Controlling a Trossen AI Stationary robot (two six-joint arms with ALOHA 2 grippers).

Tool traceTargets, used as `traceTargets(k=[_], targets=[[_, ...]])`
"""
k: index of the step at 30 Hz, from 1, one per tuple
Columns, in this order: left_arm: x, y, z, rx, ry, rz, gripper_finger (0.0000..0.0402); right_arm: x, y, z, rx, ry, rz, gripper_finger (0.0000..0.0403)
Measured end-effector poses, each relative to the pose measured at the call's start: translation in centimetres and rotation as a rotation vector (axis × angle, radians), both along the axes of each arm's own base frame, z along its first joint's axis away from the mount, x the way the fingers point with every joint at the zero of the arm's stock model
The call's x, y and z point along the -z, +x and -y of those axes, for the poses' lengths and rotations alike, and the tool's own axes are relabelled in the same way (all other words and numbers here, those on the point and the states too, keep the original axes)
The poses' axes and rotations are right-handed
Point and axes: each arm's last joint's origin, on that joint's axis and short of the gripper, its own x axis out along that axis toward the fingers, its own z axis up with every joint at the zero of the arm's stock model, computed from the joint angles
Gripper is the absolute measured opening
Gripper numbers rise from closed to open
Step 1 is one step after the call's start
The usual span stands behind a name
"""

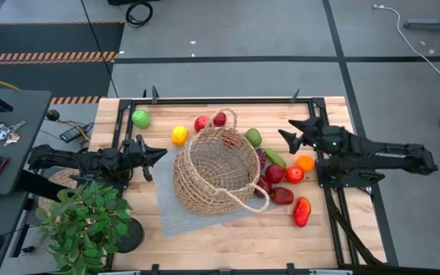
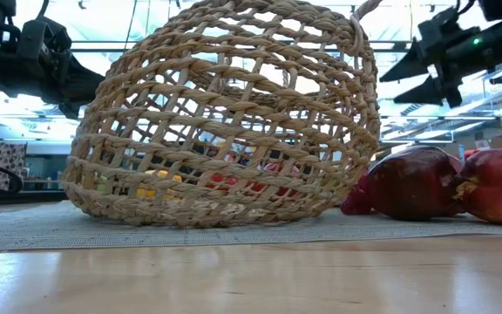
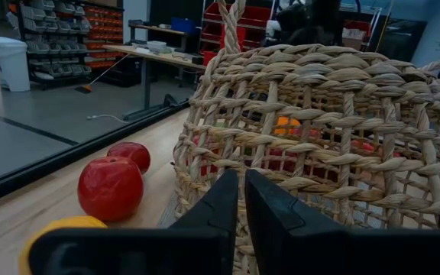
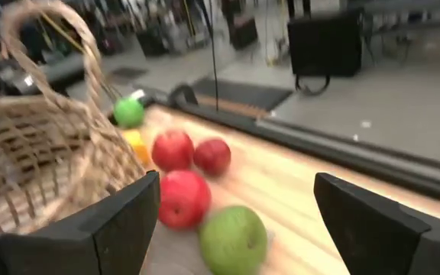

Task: Build produce basket
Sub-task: Put the red apple into the basket

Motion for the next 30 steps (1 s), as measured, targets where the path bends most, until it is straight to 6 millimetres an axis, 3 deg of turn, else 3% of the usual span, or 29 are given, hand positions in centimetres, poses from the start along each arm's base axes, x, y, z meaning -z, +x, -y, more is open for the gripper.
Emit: traceTargets(k=[11, 15, 22, 27, 30], targets=[[0.0, 0.0, 0.0, 0.0, 0.0, 0.0, 0.0037, 1.6, 1.2, 1.3, -0.186, 0.277, -0.255, 0.035], [0.0, 0.0, 0.0, 0.0, 0.0, 0.0, 0.0032, 1.5, 1.8, 0.5, -0.273, 0.389, -0.298, 0.035], [0.0, 0.0, 0.0, 0.0, 0.0, 0.0, 0.004, 1.3, 3.4, -1.0, -0.278, 0.51, -0.204, 0.035], [0.0, 0.0, 0.0, 0.0, 0.0, 0.0, 0.0038, 1.8, 3.9, -2.6, -0.335, 0.577, -0.271, 0.035], [0.0, 0.0, 0.0, 0.0, 0.0, 0.0, 0.0034, 1.2, 4.1, -3.7, -0.361, 0.603, -0.332, 0.035]])
